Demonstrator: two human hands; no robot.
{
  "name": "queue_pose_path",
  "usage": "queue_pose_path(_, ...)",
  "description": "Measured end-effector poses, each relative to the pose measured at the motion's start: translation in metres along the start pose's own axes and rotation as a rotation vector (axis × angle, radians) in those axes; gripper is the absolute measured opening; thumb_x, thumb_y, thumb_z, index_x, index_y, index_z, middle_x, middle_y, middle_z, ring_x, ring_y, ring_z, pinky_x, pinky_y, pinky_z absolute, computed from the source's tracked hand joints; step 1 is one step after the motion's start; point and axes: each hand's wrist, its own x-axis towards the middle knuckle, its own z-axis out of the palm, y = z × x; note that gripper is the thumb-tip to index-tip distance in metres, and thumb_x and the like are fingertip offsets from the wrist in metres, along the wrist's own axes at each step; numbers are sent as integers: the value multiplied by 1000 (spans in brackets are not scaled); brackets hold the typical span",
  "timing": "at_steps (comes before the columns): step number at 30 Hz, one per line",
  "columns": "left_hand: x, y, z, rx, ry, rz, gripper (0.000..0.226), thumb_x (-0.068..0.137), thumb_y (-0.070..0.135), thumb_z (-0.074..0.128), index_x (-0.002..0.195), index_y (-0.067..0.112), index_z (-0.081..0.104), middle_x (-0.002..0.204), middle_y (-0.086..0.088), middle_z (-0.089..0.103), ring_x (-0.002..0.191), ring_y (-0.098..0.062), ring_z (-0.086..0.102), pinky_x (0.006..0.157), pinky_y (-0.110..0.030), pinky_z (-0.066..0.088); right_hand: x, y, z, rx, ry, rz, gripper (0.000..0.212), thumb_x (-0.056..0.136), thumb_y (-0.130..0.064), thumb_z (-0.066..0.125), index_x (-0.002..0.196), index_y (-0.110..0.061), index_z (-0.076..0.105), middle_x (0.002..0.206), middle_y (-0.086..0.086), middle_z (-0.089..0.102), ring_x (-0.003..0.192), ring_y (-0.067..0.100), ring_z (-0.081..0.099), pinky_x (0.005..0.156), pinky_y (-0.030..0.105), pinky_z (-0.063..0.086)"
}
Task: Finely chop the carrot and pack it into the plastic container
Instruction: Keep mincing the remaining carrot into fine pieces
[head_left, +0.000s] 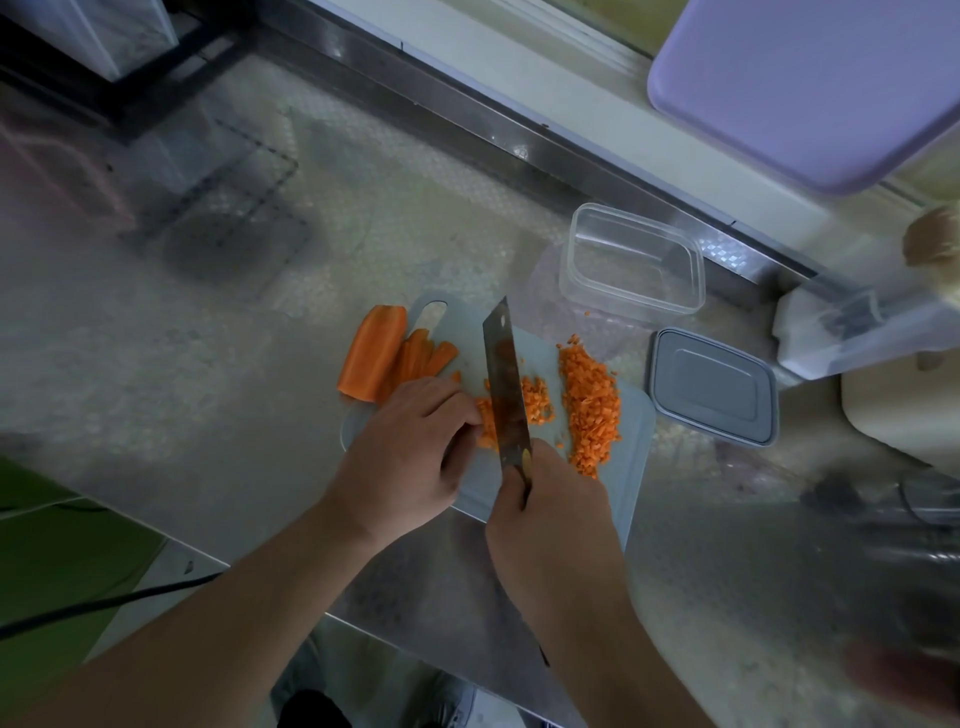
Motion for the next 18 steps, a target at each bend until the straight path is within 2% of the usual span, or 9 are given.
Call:
queue_pose_path(5, 1, 0, 0, -6, -5, -2, 10, 96, 7, 69, 88, 10, 65, 91, -1, 61, 88, -20, 59, 85, -36, 50, 1, -3, -7, -6, -19, -17, 23, 100, -27, 44, 77, -24, 45, 72, -1, 54, 64, 17, 55, 54, 31, 39)
queue_pose_path(11, 1, 0, 0, 0, 3, -4, 11, 94, 4, 70, 86, 9, 65, 90, -3, 59, 84, -21, 58, 79, -39, 50, 4, -8, -7, -55, -82, 2, 27, 99, -23, 44, 72, -27, 39, 71, -3, 48, 63, 14, 48, 54, 27, 33)
queue_pose_path(18, 2, 3, -2, 10, -3, -17, 11, 90, 0, 71, 83, 7, 66, 86, -5, 60, 81, -24, 58, 75, -42, 49, 2, -20, -1, -78, -96, 34, 21, 95, -24, 45, 78, -29, 36, 74, -8, 47, 77, 20, 53, 63, 31, 37)
